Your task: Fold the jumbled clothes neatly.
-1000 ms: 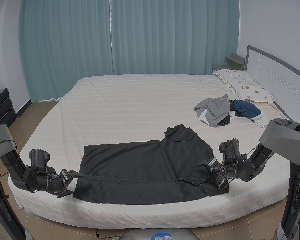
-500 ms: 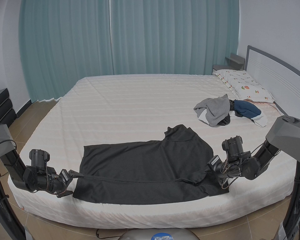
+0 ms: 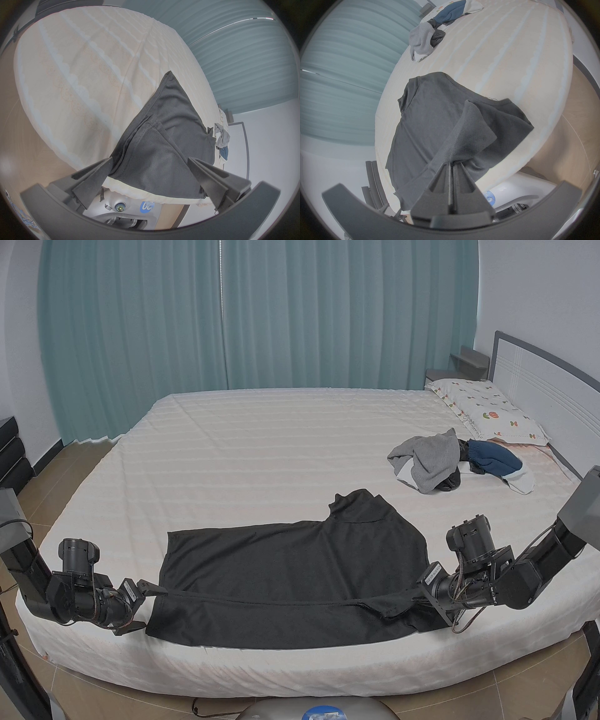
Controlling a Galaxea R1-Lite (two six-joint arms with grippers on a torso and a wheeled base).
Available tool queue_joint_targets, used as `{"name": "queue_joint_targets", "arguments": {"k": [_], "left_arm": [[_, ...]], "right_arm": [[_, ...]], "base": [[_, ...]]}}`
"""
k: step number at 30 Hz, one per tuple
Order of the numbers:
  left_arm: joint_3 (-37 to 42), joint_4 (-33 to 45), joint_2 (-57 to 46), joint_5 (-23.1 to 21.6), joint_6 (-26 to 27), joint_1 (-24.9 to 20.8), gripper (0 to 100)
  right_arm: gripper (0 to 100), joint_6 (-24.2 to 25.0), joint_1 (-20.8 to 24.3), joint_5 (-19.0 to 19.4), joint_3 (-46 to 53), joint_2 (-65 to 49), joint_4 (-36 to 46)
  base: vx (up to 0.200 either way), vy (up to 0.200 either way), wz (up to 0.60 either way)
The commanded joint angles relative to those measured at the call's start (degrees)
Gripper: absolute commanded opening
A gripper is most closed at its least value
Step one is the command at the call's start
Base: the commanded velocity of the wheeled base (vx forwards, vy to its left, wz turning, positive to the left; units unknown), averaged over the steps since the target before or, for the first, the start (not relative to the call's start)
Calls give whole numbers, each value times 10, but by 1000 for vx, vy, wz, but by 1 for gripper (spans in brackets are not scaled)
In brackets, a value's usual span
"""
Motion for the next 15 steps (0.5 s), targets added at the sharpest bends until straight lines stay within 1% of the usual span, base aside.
{"name": "queue_joint_targets", "arguments": {"k": [1,8,9,15], "left_arm": [[0,0,0,0,0,0,100],[0,0,0,0,0,0,100],[0,0,0,0,1,0,100],[0,0,0,0,1,0,100]], "right_arm": [[0,0,14,-3,26,-13,-2],[0,-1,31,-3,63,-27,-3],[100,-3,30,-3,68,-23,-3],[100,-22,29,-2,86,-33,-3]], "base": [[0,0,0],[0,0,0],[0,0,0],[0,0,0]]}}
